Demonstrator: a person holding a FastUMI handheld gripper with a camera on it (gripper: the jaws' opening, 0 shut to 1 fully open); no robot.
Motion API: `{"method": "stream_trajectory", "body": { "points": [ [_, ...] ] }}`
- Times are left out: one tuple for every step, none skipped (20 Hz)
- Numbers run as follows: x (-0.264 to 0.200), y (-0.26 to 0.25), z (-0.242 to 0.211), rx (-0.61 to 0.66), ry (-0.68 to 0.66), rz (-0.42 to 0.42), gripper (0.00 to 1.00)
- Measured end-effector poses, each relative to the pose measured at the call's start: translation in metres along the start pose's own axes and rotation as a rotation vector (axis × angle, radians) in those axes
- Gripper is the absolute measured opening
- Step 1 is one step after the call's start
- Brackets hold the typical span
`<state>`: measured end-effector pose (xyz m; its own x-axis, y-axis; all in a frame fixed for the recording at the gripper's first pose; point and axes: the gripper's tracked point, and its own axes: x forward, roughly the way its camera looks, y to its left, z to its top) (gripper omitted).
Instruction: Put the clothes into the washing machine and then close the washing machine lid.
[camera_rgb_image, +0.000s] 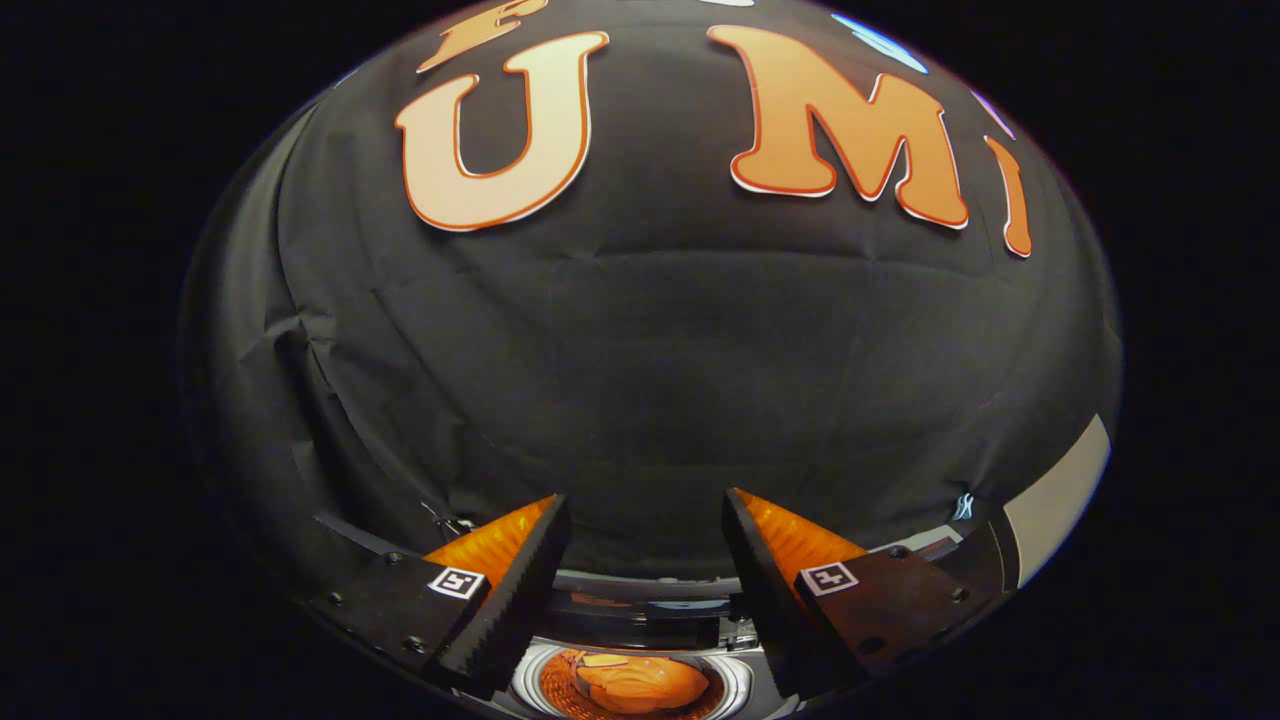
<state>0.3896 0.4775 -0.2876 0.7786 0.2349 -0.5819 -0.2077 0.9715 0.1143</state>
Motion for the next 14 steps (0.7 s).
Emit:
{"method": "stream_trajectory", "body": {
  "points": [
    [0.001, -0.001, 0.001, -0.006, -0.021, 0.006, 0.98],
    [0.001, 0.0, 0.003, -0.005, -0.039, 0.009, 0.99],
    [0.001, 0.0, 0.004, -0.005, -0.05, 0.01, 0.99],
    [0.0, 0.0, 0.003, -0.008, -0.058, 0.01, 0.99],
    [-0.002, -0.001, 0.003, -0.01, -0.066, 0.01, 0.99],
    [-0.004, -0.001, 0.001, -0.01, -0.073, 0.009, 0.99],
    [-0.007, -0.001, 0.0, -0.01, -0.076, 0.009, 0.99],
    [-0.011, -0.002, -0.003, -0.011, -0.078, 0.009, 0.99],
    [-0.014, -0.002, -0.006, -0.013, -0.078, 0.008, 0.99],
    [-0.018, -0.001, -0.009, -0.014, -0.081, 0.007, 0.99],
    [-0.021, -0.001, -0.011, -0.013, -0.084, 0.005, 0.98],
    [-0.021, 0.0, -0.012, -0.014, -0.088, 0.002, 0.98],
    [-0.022, -0.001, -0.014, -0.016, -0.093, 0.0, 0.99],
    [-0.025, -0.001, -0.017, -0.018, -0.102, -0.001, 0.99]
  ]
}}
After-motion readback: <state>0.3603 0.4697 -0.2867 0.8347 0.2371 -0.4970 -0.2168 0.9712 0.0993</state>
